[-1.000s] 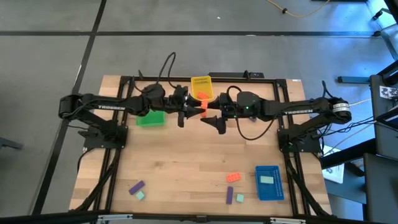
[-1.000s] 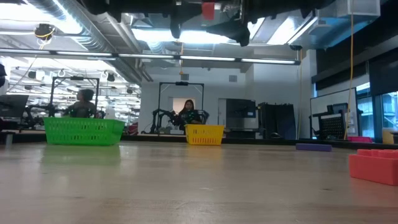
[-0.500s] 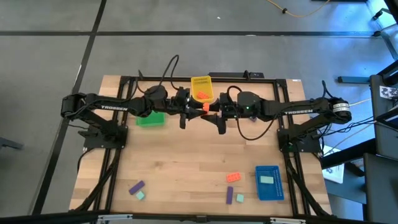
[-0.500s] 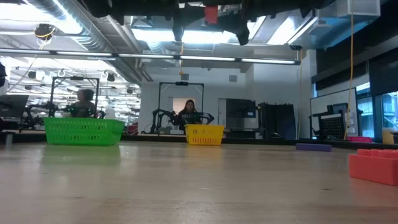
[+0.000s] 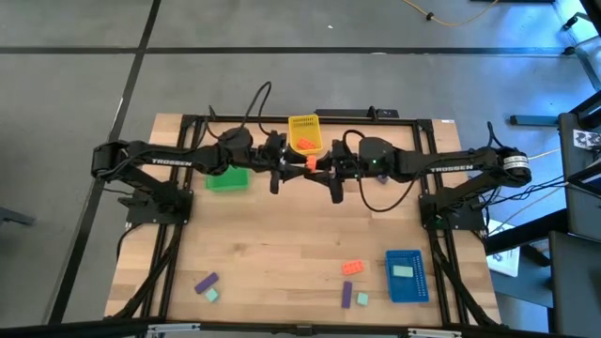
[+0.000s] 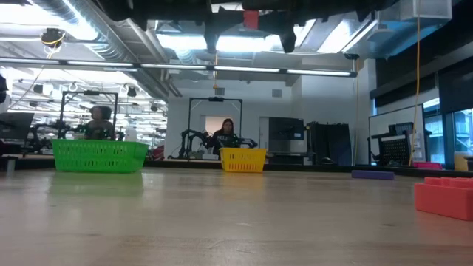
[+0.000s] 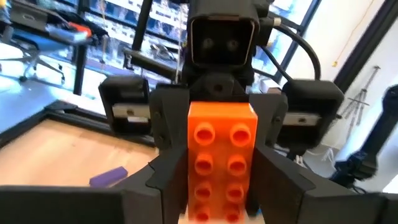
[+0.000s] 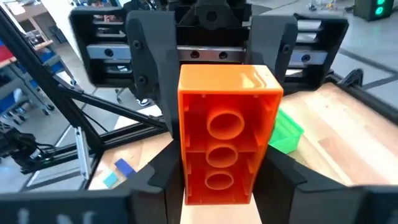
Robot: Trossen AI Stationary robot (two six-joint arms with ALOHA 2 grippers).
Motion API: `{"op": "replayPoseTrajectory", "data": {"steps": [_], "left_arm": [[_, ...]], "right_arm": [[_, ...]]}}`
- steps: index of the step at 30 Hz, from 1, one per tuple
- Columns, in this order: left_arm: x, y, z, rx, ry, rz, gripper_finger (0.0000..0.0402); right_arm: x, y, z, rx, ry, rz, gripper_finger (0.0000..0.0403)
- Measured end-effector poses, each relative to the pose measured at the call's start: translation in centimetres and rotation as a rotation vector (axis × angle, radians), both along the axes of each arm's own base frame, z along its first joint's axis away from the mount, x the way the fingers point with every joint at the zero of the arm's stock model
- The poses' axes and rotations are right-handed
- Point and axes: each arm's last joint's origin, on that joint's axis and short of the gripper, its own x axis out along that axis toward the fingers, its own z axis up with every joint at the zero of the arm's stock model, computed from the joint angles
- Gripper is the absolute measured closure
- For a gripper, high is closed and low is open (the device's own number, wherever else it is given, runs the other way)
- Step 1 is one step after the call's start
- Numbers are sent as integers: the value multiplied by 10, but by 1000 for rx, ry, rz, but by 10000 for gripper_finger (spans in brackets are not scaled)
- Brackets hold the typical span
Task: Sort & place blocks by color
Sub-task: Put the left orange game piece into the yellow bin
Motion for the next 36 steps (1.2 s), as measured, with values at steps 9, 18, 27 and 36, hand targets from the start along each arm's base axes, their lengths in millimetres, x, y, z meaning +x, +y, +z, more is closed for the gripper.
{"op": "replayPoseTrajectory", "data": {"steps": [9,18,27,36], "left_arm": [[-27,19,11,-41,78,6,239],[-77,18,26,24,172,52,241],[-112,-3,0,11,89,197,242],[-114,-8,-8,-10,65,220,242]], "right_arm": [[-21,-3,5,-34,104,9,263],[-55,0,10,-54,150,6,263],[-78,2,-9,28,41,-19,263],[-77,2,-8,36,-10,-24,263]]}}
